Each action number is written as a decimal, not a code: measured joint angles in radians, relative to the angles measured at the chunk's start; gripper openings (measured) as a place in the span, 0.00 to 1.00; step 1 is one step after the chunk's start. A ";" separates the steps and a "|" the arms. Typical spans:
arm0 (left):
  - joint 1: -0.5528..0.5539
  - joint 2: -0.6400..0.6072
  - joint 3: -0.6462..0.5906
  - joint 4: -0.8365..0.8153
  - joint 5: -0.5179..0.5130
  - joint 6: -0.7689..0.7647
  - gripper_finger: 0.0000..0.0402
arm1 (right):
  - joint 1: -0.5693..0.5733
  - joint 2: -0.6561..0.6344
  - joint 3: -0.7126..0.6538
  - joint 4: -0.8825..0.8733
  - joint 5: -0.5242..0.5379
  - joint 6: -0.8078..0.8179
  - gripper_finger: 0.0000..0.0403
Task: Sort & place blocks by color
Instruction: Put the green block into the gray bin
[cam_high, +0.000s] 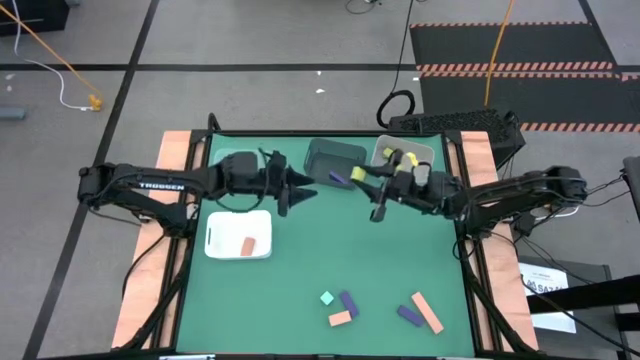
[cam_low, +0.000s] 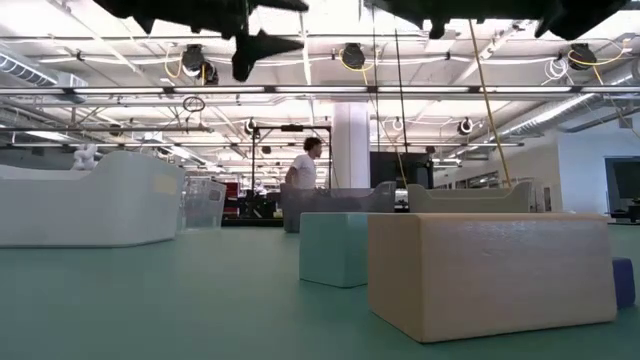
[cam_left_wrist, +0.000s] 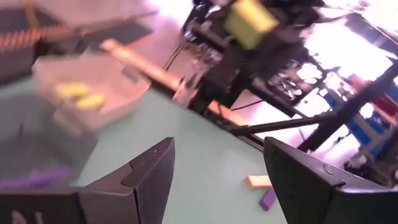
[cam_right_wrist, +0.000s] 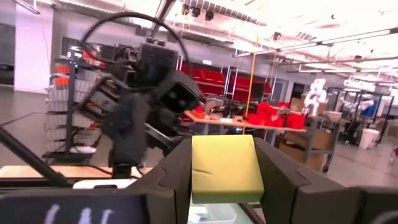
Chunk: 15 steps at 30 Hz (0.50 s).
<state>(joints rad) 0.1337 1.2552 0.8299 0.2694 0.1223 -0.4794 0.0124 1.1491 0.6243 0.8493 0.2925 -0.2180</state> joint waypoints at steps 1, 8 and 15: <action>-0.008 0.000 0.000 0.020 0.000 0.030 0.61 | 0.000 -0.002 0.000 0.000 0.005 -0.006 0.29; -0.040 0.000 0.000 0.078 0.000 0.116 0.61 | 0.000 -0.006 0.000 0.001 0.026 -0.014 0.29; -0.042 0.000 0.000 0.073 -0.015 0.111 0.61 | 0.000 -0.006 0.000 0.005 0.099 -0.110 0.29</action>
<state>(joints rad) 0.0921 1.2556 0.8299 0.3425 0.1076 -0.3687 0.0128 1.1431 0.6243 0.8547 0.3913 -0.3277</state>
